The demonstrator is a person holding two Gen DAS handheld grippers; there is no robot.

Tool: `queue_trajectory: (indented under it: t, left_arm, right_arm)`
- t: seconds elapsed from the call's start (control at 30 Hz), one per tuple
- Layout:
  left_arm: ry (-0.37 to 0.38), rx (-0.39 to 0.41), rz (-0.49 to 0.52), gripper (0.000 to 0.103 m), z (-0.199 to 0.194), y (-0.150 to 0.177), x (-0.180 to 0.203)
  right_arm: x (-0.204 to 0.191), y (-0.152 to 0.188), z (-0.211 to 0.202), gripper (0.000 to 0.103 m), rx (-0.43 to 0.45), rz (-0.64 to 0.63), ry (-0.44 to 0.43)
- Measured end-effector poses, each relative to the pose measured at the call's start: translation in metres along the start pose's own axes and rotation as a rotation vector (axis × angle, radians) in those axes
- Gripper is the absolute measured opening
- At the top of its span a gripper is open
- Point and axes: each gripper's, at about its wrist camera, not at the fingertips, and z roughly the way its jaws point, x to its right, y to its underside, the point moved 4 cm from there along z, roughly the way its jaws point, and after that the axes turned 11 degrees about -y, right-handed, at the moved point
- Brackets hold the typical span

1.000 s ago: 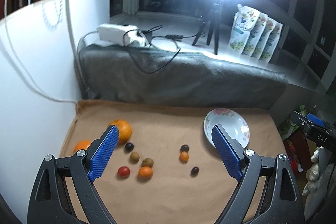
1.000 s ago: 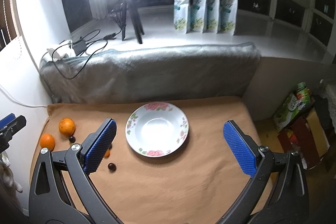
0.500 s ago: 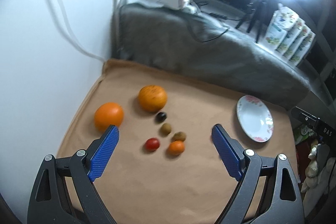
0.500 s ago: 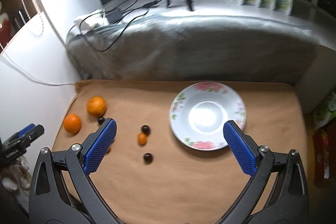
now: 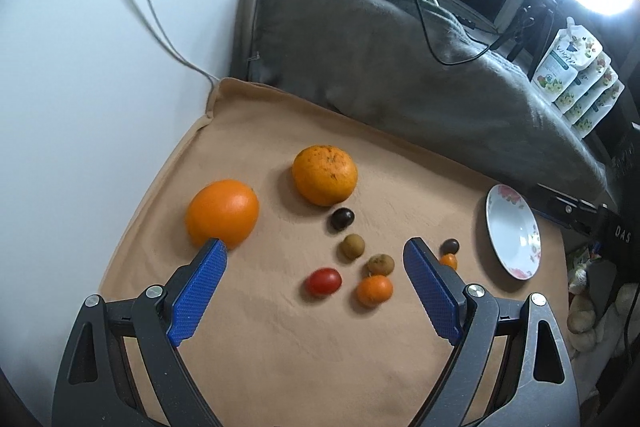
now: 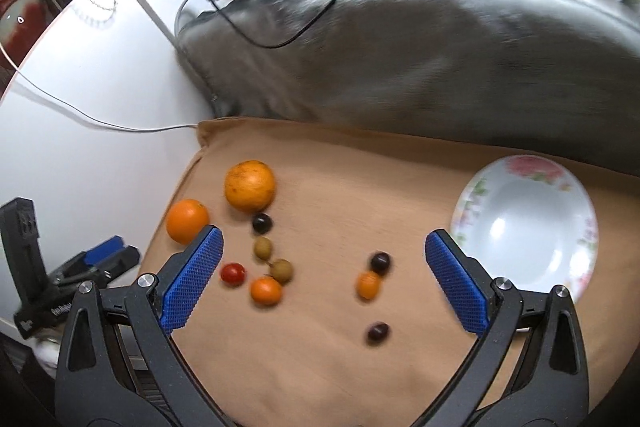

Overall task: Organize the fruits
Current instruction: 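Move the left gripper down toward the large orange among the fruits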

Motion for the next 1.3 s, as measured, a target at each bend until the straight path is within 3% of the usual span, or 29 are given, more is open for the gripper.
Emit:
queue_trajectory:
  t: [0.27,0.63,0.8,1.13,1.2,1.3]
  left_arm:
    - [0.055,-0.022,0.041,0.089,0.045,-0.016,0.003]
    - [0.12,-0.073,0.067,0.075,0.089,-0.028,0.007]
    - [0.135,-0.085,0.076,0.074,0.101,-0.032,0.011]
    - [0.147,-0.106,0.103,0.074,0.122,-0.036,0.018]
    - [0.149,-0.112,0.108,0.074,0.127,-0.036,0.019]
    - [0.14,-0.109,0.126,0.074,0.133,-0.037,0.021]
  right_arm:
    - [-0.012,-0.022,0.068,0.103,-0.07,0.045,-0.113]
    - [-0.012,-0.036,0.133,0.103,-0.144,0.125,-0.197]
    - [-0.006,-0.036,0.161,0.096,-0.175,0.169,-0.221]
    - [0.003,-0.037,0.186,0.095,-0.194,0.214,-0.252]
    - [0.004,-0.038,0.188,0.089,-0.202,0.219,-0.261]
    - [0.003,-0.038,0.195,0.088,-0.209,0.229,-0.272]
